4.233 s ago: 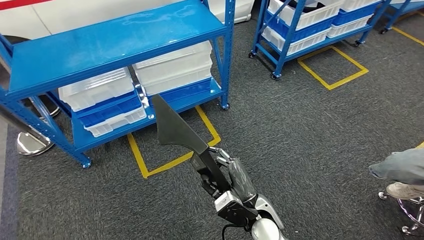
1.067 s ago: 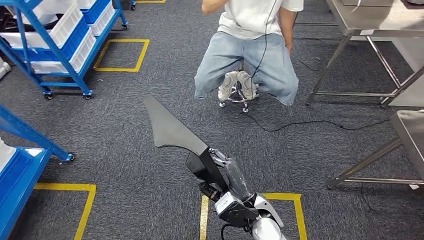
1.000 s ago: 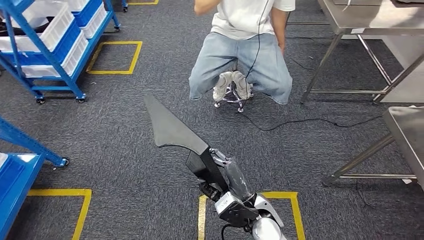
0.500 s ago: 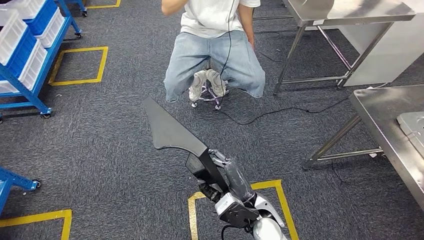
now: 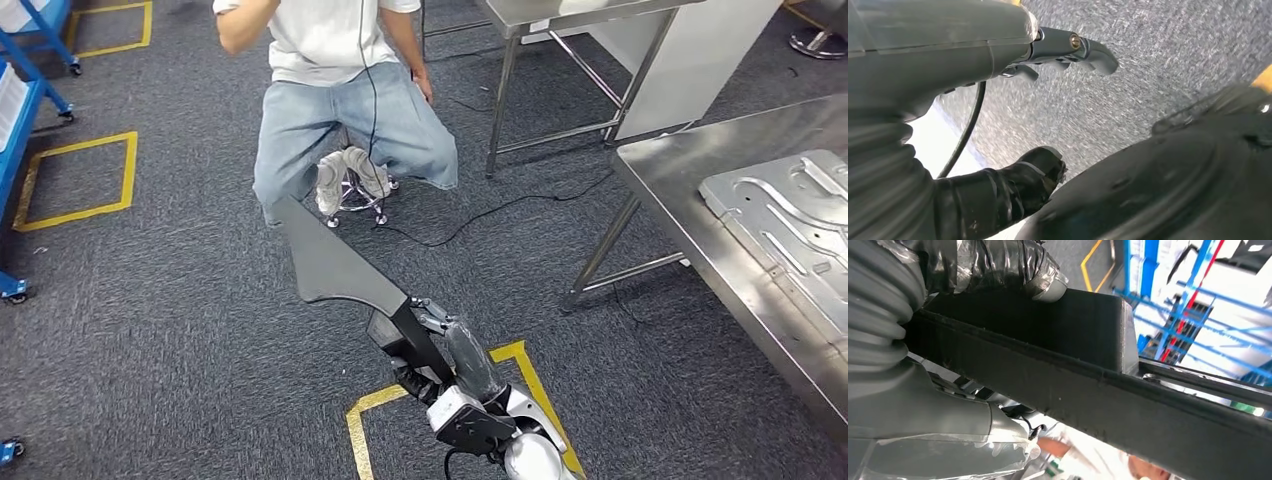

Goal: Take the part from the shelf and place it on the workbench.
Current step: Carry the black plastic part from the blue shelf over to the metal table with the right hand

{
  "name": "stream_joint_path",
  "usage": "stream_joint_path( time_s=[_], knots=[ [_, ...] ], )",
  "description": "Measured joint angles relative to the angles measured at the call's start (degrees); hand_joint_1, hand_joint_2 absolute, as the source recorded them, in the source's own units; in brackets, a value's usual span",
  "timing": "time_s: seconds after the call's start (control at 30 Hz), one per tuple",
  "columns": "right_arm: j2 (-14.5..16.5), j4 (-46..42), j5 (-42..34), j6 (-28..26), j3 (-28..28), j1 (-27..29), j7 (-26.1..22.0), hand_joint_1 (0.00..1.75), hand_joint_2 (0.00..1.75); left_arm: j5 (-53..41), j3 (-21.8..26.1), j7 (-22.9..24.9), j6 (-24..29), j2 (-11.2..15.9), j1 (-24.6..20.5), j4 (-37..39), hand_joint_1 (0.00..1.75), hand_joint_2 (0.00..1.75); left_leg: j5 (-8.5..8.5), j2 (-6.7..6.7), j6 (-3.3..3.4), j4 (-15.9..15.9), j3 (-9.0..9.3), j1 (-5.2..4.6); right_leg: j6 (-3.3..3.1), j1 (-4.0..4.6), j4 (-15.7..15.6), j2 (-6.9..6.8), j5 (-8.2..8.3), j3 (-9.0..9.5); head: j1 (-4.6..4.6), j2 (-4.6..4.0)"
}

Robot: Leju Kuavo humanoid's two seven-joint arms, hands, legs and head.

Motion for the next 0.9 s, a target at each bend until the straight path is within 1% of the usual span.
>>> stream_joint_path(
  time_s=[0.03, 0.07, 0.1, 0.13, 0.17, 0.2, 0.23, 0.27, 0.3, 0.33, 0.37, 0.4, 0.43, 0.47, 0.5, 0.53, 0.57, 0.6, 0.63, 0.67, 0.7, 0.73, 0.77, 0.8, 0.83, 0.87, 0.9],
  knots=[
    [0.0, 0.0, 0.0, 0.0, 0.0, 0.0, 0.0, 1.73, 1.75, 0.0, 0.0, 0.0, 0.0, 0.0, 0.1, 0.0, 0.00, 1.75, 2.48, -0.84, 0.13, -4.0, 1.38, 0.10, 0.17, -0.04, 0.2, 0.79, -0.17, 0.06, 0.00, 0.00],
    [0.0, 0.0, 0.0, 0.0, 0.0, -0.1, 0.0, 1.73, 1.75, -0.1, 0.1, 0.0, 0.0, 0.1, 0.3, 0.0, 0.00, 1.75, 4.17, -2.06, 0.24, -7.6, 2.77, 0.20, 0.42, 0.01, 0.5, 1.48, -0.37, -0.03, 0.01, 0.00],
    [0.0, 0.0, 0.0, 0.0, 0.0, -0.1, 0.0, 1.73, 1.75, -0.1, 0.1, 0.0, 0.1, 0.1, 0.3, 0.0, 0.00, 1.75, 4.99, -3.12, 0.37, -10.1, 3.68, 0.29, 0.71, 0.04, 0.8, 2.04, -0.49, -0.26, 0.01, 0.00],
    [0.0, 0.0, 0.0, 0.0, 0.0, -0.1, 0.0, 1.73, 1.75, -0.2, 0.2, 0.1, 0.4, 0.1, 0.3, 0.0, 0.00, 1.75, 5.10, -3.90, 0.52, -11.3, 4.13, 0.31, 1.01, 0.07, 1.0, 2.53, -0.55, -0.53, 0.01, 0.00],
    [0.0, 0.0, 0.0, 0.0, 0.0, -0.1, 0.0, 1.73, 1.75, -0.2, 0.3, 0.2, 0.7, 0.1, 0.2, 0.0, 0.00, 1.75, 4.86, -3.97, 0.73, -11.5, 4.29, 0.25, 1.32, 0.08, 1.1, 3.04, -0.50, -0.74, 0.01, 0.00],
    [-0.1, 0.0, 0.0, 0.0, 0.0, 0.0, 0.0, 1.73, 1.75, -0.1, 0.5, 0.4, 1.1, 0.2, 0.0, 0.0, 0.00, 1.75, 4.92, -3.48, 1.05, -11.6, 4.35, 0.28, 1.64, 0.01, 1.0, 3.55, -0.40, -0.88, 0.02, 0.00],
    [-0.1, -0.1, 0.0, 0.0, 0.0, 0.1, 0.0, 1.73, 1.75, 0.1, 0.7, 0.7, 1.5, 0.2, -0.1, 0.0, 0.00, 1.75, 5.02, -2.88, 1.44, -11.9, 4.49, 0.32, 1.92, -0.01, 1.1, 3.37, -0.48, -0.94, 0.03, 0.00],
    [-0.2, -0.2, 0.0, 0.0, 0.0, 0.1, 0.0, 1.73, 1.75, 0.3, 0.9, 1.1, 1.9, 0.3, -0.1, 0.0, 0.00, 1.75, 5.15, -2.22, 1.84, -12.1, 4.66, 0.38, 2.21, 0.03, 1.7, 2.36, -0.94, -1.23, 0.16, 0.00],
    [-0.4, -0.3, 0.0, 0.0, 0.0, 0.1, 0.0, 1.73, 1.75, 0.6, 1.1, 1.4, 2.2, 0.5, 0.0, 0.0, 0.00, 1.75, 5.25, -1.54, 2.22, -12.4, 4.82, 0.44, 2.49, 0.08, 3.3, 0.88, -1.88, -1.92, 0.28, 0.00],
    [-0.5, -0.4, 0.0, 0.0, 0.0, 0.2, 0.0, 1.73, 1.75, 0.9, 1.5, 1.8, 2.5, 0.7, 0.2, 0.0, 0.00, 1.75, 5.25, -0.81, 2.53, -12.5, 4.94, 0.34, 2.71, 0.05, 6.0, -0.89, -3.35, -3.18, 0.40, 0.00],
    [-0.5, -0.4, -0.1, 0.0, 0.0, 0.2, 0.0, 1.73, 1.75, 1.3, 1.8, 2.2, 2.9, 0.9, 0.4, 0.0, 0.00, 1.75, 5.20, -0.11, 2.73, -12.5, 4.99, 0.23, 2.92, -0.03, 9.4, -2.15, -5.04, -4.93, 0.52, 0.00],
    [-0.6, -0.4, -0.1, 0.0, 0.0, 0.3, -0.1, 1.73, 1.75, 1.6, 2.2, 2.5, 3.2, 1.0, 0.5, 0.0, 0.00, 1.75, 5.12, 0.62, 2.87, -12.5, 4.99, 0.13, 3.09, -0.17, 12.8, -2.68, -6.40, -6.71, 0.51, 0.00],
    [-0.7, -0.4, -0.2, 0.0, 0.0, 0.5, -0.1, 1.73, 1.75, 1.8, 2.6, 2.9, 3.6, 1.2, 0.5, 0.0, 0.00, 1.75, 5.05, 1.35, 2.95, -12.5, 5.03, 0.06, 3.19, -0.28, 15.3, -2.91, -7.03, -8.03, 0.51, 0.00],
    [-0.8, -0.4, -0.3, 0.1, 0.0, 0.6, -0.1, 1.73, 1.75, 2.0, 3.0, 3.1, 4.0, 1.3, 0.5, 0.0, 0.00, 1.75, 4.96, 2.03, 2.95, -12.5, 5.10, 0.03, 3.20, -0.32, 15.8, -3.02, -6.56, -8.34, 0.51, 0.00],
    [-1.0, -0.4, -0.5, 0.1, 0.0, 0.7, -0.1, 1.73, 1.75, 2.1, 3.4, 3.4, 4.3, 1.5, 0.4, 0.0, 0.00, 1.75, 4.85, 2.66, 2.92, -12.5, 5.23, 0.01, 3.11, -0.31, 14.2, -3.24, -5.10, -7.52, 0.52, 0.00],
    [-1.0, -0.5, -0.7, 0.2, 0.0, 0.7, -0.1, 1.73, 1.75, 2.2, 3.7, 3.6, 4.7, 1.6, 0.4, 0.0, 0.00, 1.75, 4.72, 3.24, 2.83, -12.5, 5.46, -0.02, 2.87, -0.23, 10.8, -3.82, -3.06, -5.72, 0.52, 0.00],
    [-1.1, -0.6, -0.9, 0.2, 0.0, 0.6, -0.1, 1.73, 1.75, 2.2, 4.1, 3.7, 4.9, 1.7, 0.3, 0.0, 0.00, 1.75, 4.56, 3.80, 2.68, -12.5, 5.70, -0.09, 2.49, 0.03, 6.8, -5.12, -1.46, -3.65, 0.52, 0.00],
    [-1.2, -0.8, -1.0, 0.3, 0.0, 0.5, -0.1, 1.73, 1.75, 2.1, 4.3, 3.8, 5.1, 1.8, 0.3, 0.0, 0.00, 1.75, 4.37, 4.31, 2.45, -12.5, 5.91, -0.23, 2.07, 0.40, 3.5, -6.35, -0.43, -1.96, 0.51, 0.00],
    [-1.2, -1.0, -1.2, 0.4, 0.0, 0.5, -0.2, 1.73, 1.75, 1.9, 4.5, 3.9, 5.2, 2.0, 0.3, 0.0, 0.00, 1.75, 4.23, 4.75, 2.19, -12.5, 6.07, -0.34, 1.69, 0.76, 1.4, -7.30, -0.03, -0.94, 0.50, 0.00],
    [-1.2, -1.1, -1.3, 0.5, 0.0, 0.4, -0.2, 1.73, 1.75, 1.7, 4.7, 4.0, 5.2, 2.2, 0.3, 0.0, 0.00, 1.75, 4.10, 5.30, 1.90, -12.5, 6.21, -0.44, 1.43, 1.07, 0.6, -7.64, -0.18, -0.67, 0.50, 0.00],
    [-1.3, -1.2, -1.5, 0.6, 0.0, 0.3, -0.2, 1.73, 1.75, 1.5, 4.8, 4.0, 5.2, 2.4, 0.3, 0.0, 0.00, 1.75, 4.01, 5.91, 1.58, -12.6, 6.39, -0.53, 1.26, 1.21, 0.5, -7.06, -0.17, -0.74, 0.50, 0.00],
    [-1.3, -1.3, -1.6, 0.7, 0.0, 0.4, -0.2, 1.73, 1.75, 1.3, 4.9, 4.0, 5.2, 2.6, 0.2, 0.0, 0.00, 1.75, 3.88, 6.27, 1.25, -12.7, 6.56, -0.50, 1.02, 0.99, 0.3, -6.34, -0.01, -0.66, 0.48, 0.00],
    [-1.4, -1.4, -1.8, 0.8, 0.0, 0.4, -0.3, 1.73, 1.75, 1.1, 4.9, 4.1, 5.2, 2.9, 0.1, 0.0, 0.00, 1.75, 3.47, 5.85, 0.95, -12.4, 6.65, -0.45, 0.74, 0.78, -0.1, -5.64, 0.18, -0.48, 0.48, 0.00],
    [-1.4, -1.5, -1.9, 0.8, 0.0, 0.4, -0.3, 1.73, 1.75, 1.0, 5.0, 4.1, 5.2, 3.1, 0.1, 0.0, 0.00, 1.75, 2.55, 4.76, 0.73, -11.2, 6.33, -0.37, 0.42, 0.54, -0.4, -5.02, 0.40, -0.27, 0.44, 0.00],
    [-1.4, -1.6, -2.0, 0.8, 0.0, 0.3, -0.3, 1.73, 1.75, 0.9, 5.0, 4.1, 5.2, 3.3, 0.1, 0.0, 0.00, 1.75, 1.14, 3.26, 0.55, -9.1, 5.46, -0.26, 0.12, 0.29, -0.7, -4.46, 0.58, -0.06, 0.41, 0.00],
    [-1.4, -1.6, -2.0, 0.8, 0.0, 0.2, -0.3, 1.73, 1.75, 0.8, 5.0, 4.1, 5.1, 3.4, 0.2, 0.0, 0.00, 1.75, -0.74, 1.76, 0.45, -5.7, 3.97, -0.17, -0.05, 0.28, -0.8, -3.90, 0.62, -0.02, 0.39, 0.00],
    [-1.4, -1.6, -2.1, 0.8, 0.0, 0.2, -0.3, 1.73, 1.75, 0.8, 5.0, 4.1, 5.1, 3.6, 0.2, 0.0, 0.00, 1.75, -2.57, 0.92, 0.33, -1.8, 2.08, -0.13, -0.18, 0.27, -0.7, -3.27, 0.62, -0.05, 0.36, 0.00]
  ],
)
